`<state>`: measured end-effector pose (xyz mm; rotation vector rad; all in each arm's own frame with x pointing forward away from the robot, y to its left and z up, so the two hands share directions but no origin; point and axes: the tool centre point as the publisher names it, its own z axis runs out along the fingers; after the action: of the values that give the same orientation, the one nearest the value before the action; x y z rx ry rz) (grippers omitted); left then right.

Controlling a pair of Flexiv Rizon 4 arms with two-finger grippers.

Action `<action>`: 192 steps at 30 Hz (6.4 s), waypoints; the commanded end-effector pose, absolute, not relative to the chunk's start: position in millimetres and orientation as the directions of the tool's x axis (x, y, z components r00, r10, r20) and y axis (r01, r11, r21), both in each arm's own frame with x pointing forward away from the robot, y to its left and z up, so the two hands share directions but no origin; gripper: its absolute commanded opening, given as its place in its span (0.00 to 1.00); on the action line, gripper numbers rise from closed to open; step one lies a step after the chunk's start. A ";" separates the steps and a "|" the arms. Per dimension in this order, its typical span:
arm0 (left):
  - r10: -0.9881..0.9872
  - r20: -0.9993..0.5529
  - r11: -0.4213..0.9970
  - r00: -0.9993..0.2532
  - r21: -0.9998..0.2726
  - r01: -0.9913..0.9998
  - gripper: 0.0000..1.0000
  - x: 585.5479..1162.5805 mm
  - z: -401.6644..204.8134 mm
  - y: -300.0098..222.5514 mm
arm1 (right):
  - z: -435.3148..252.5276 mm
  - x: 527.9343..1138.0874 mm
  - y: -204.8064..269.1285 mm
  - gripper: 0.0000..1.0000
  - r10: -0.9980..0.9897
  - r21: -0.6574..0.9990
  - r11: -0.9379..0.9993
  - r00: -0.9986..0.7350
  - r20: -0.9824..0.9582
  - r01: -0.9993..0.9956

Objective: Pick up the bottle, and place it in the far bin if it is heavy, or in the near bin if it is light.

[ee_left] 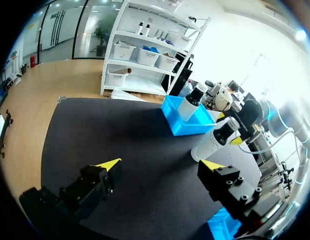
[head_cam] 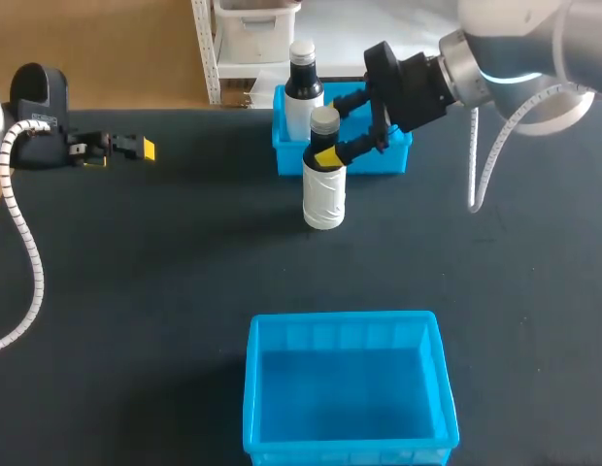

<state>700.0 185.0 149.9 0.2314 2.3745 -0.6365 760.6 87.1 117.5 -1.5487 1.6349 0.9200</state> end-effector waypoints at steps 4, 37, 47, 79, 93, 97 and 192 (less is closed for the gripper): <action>0.000 -0.642 0.866 -0.767 -0.383 0.321 1.00 700.0 149.9 185.0 | 115.4 764.2 88.4 0.83 -0.507 0.039 0.033 -0.050 -0.861 -0.999; 0.000 -0.642 0.866 -0.767 -0.383 0.321 1.00 700.0 149.9 185.0 | 121.4 758.1 87.6 0.00 -0.502 0.034 0.029 -0.044 -0.864 -0.999; 0.000 -0.642 0.866 -0.767 -0.383 0.321 1.00 700.0 149.9 185.0 | 136.7 749.4 74.1 0.00 -0.502 0.013 0.052 -0.038 -0.864 -0.999; 0.000 -0.642 0.866 -0.767 -0.383 0.321 1.00 700.0 149.9 185.0 | 223.2 788.7 10.0 0.00 -0.518 -0.019 0.135 -0.054 -0.853 -0.991; 0.000 -0.642 0.866 -0.767 -0.383 0.321 1.00 700.0 149.9 185.0 | 235.9 851.6 -4.4 0.00 -0.531 -0.054 0.112 -0.014 -0.847 -0.992; 0.000 -0.642 0.866 -0.767 -0.383 0.321 1.00 700.0 149.9 185.0 | 229.9 867.0 -5.1 0.00 -0.527 -0.046 0.097 -0.012 -0.850 -0.994; 0.000 -0.642 0.866 -0.767 -0.383 0.321 1.00 700.0 149.9 185.0 | 125.6 920.7 12.9 1.00 -0.522 0.065 0.049 -0.081 -0.849 -0.997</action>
<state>700.0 185.0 149.9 0.2314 2.3745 -0.6365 912.2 13.7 122.7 -1.4556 1.6994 0.8077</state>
